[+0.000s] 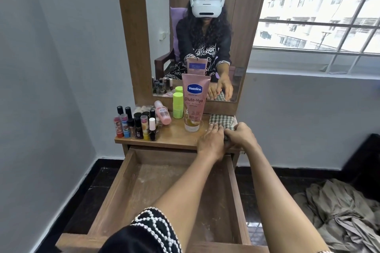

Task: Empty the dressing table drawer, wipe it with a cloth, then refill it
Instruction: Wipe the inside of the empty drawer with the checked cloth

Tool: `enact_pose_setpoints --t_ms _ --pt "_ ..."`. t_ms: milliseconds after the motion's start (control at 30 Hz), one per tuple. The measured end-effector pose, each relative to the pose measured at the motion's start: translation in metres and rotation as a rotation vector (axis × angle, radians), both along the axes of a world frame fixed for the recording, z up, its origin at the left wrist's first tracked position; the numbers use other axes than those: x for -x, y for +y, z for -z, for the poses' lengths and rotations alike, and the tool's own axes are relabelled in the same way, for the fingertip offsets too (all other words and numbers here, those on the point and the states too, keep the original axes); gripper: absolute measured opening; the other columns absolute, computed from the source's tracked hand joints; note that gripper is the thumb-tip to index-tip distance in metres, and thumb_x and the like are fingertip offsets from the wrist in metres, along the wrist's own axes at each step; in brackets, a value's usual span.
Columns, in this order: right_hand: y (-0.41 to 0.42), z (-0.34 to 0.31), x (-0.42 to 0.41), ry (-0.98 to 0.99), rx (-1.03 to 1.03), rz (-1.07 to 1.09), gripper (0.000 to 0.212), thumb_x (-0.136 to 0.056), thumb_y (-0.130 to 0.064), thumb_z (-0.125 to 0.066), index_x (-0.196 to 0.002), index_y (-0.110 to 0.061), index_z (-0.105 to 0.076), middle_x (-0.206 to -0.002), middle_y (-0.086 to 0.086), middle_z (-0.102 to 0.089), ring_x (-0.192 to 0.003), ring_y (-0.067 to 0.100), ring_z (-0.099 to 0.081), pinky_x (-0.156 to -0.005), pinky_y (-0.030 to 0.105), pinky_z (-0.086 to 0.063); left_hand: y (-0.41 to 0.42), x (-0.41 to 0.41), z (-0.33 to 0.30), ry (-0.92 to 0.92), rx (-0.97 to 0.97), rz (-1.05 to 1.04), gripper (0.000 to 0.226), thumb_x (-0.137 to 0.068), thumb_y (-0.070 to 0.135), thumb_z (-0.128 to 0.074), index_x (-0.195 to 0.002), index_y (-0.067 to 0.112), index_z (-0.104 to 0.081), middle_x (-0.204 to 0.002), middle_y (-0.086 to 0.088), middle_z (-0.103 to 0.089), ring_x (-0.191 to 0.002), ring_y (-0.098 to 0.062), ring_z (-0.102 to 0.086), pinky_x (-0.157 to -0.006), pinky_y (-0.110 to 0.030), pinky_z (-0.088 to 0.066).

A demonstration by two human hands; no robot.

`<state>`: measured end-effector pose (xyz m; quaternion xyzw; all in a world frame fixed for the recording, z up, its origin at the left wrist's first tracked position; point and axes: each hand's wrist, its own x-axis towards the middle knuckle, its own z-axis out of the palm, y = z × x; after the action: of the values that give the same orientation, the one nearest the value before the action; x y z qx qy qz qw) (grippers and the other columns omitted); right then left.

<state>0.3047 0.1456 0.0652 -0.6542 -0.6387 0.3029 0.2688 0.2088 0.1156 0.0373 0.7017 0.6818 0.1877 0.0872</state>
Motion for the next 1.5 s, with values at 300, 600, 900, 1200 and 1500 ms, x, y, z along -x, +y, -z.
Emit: enact_pose_setpoints --t_ms 300,600,900,1200,1500 --pt "-0.051 0.002 0.01 0.465 0.045 0.018 0.012 -0.087 -0.022 -0.054 -0.083 -0.013 -0.06 -0.067 0.0 -0.057 -0.056 0.013 -0.052 -0.042 0.018 -0.037 -0.057 0.0 -0.003 -0.112 -0.176 0.002 0.05 -0.09 0.008 -0.047 -0.139 0.009 -0.037 -0.142 -0.008 -0.045 -0.133 -0.022 -0.039 -0.117 -0.035 -0.017" --pt "-0.12 0.024 0.047 0.777 0.203 0.12 0.02 -0.083 -0.021 -0.048 -0.074 -0.011 -0.062 -0.072 0.005 -0.062 -0.066 0.019 -0.058 -0.055 0.027 -0.042 -0.136 0.017 0.003 -0.411 -0.235 -0.098 0.032 -0.092 0.013 -0.043 -0.12 0.02 -0.058 -0.115 -0.003 -0.065 -0.102 -0.02 -0.062 -0.081 -0.032 -0.051" --pt "-0.16 0.041 0.096 0.917 0.292 0.242 0.02 -0.085 -0.02 -0.055 -0.076 -0.004 -0.063 -0.078 0.01 -0.062 -0.07 0.023 -0.059 -0.061 0.033 -0.045 -0.184 0.045 0.011 -0.623 -0.194 -0.241 0.023 -0.089 0.013 -0.051 -0.101 0.023 -0.068 -0.084 0.006 -0.069 -0.074 -0.004 -0.06 -0.059 -0.014 -0.044" --pt "-0.172 0.062 0.136 0.831 0.32 0.258 0.011 -0.089 -0.008 -0.052 -0.089 -0.001 -0.06 -0.089 0.014 -0.062 -0.083 0.028 -0.06 -0.073 0.034 -0.048 -0.211 0.077 0.022 -0.572 -0.143 -0.469 0.02 -0.083 0.014 -0.056 -0.074 0.025 -0.07 -0.057 0.014 -0.055 -0.057 0.0 -0.052 -0.042 -0.013 -0.028" --pt "-0.167 0.067 0.171 0.787 0.318 0.218 0.023 -0.087 -0.003 -0.052 -0.107 -0.002 -0.064 -0.101 0.015 -0.067 -0.088 0.027 -0.063 -0.076 0.032 -0.05 -0.212 0.104 0.019 -0.41 -0.136 -0.67 0.014 -0.081 0.015 -0.058 -0.075 0.016 -0.071 -0.074 0.001 -0.067 -0.072 -0.017 -0.064 -0.053 -0.026 -0.045"
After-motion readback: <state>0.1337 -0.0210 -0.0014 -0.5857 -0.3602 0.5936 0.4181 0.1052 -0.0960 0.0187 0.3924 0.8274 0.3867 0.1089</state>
